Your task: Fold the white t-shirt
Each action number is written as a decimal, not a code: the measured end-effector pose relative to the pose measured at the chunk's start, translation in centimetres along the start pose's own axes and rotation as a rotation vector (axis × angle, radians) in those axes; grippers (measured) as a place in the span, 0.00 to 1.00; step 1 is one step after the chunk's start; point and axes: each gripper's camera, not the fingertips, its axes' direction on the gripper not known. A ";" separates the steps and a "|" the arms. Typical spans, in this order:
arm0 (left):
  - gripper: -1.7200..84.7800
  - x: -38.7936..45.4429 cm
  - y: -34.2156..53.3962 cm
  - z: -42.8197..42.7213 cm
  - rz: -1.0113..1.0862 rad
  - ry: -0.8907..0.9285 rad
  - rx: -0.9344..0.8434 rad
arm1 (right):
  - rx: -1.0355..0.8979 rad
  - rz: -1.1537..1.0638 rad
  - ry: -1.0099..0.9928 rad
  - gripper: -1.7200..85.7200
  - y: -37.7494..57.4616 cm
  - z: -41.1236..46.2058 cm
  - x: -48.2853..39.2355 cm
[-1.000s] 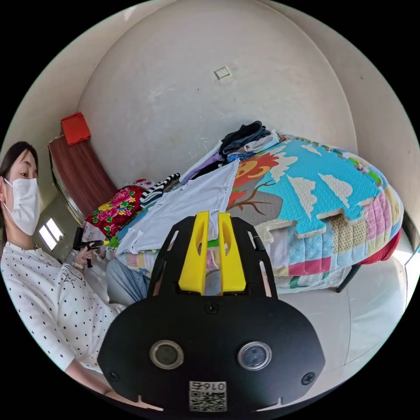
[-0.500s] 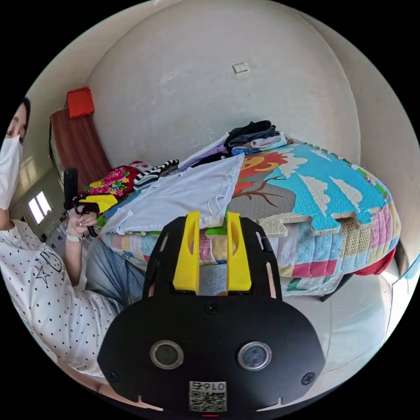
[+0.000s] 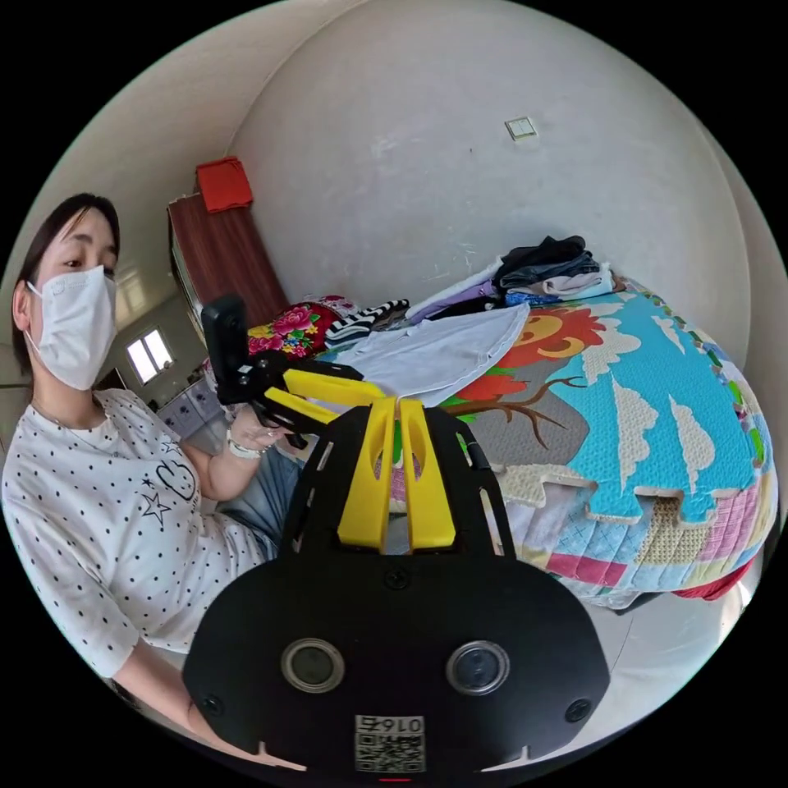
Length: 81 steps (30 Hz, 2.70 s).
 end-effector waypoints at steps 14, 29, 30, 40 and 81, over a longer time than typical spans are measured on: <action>0.08 4.7 -3.4 -7.6 -0.074 -0.210 0.184 | -0.100 0.006 -0.183 0.02 -9.7 2.5 3.7; 0.01 3.2 -3.1 -6.9 -0.187 -0.221 0.228 | -0.083 0.012 -0.158 0.05 -17.9 5.9 10.0; 0.01 2.7 -2.5 -7.2 -0.212 -0.199 0.251 | -0.080 0.043 -0.155 0.05 -18.5 6.2 11.2; 0.01 1.2 1.4 -5.6 -0.241 -0.168 0.328 | -0.366 0.598 -0.394 0.15 -29.3 22.5 31.1; 0.01 -13.6 54.3 -7.5 -0.768 -0.141 0.674 | -0.320 0.139 -0.084 0.02 -75.7 66.2 7.0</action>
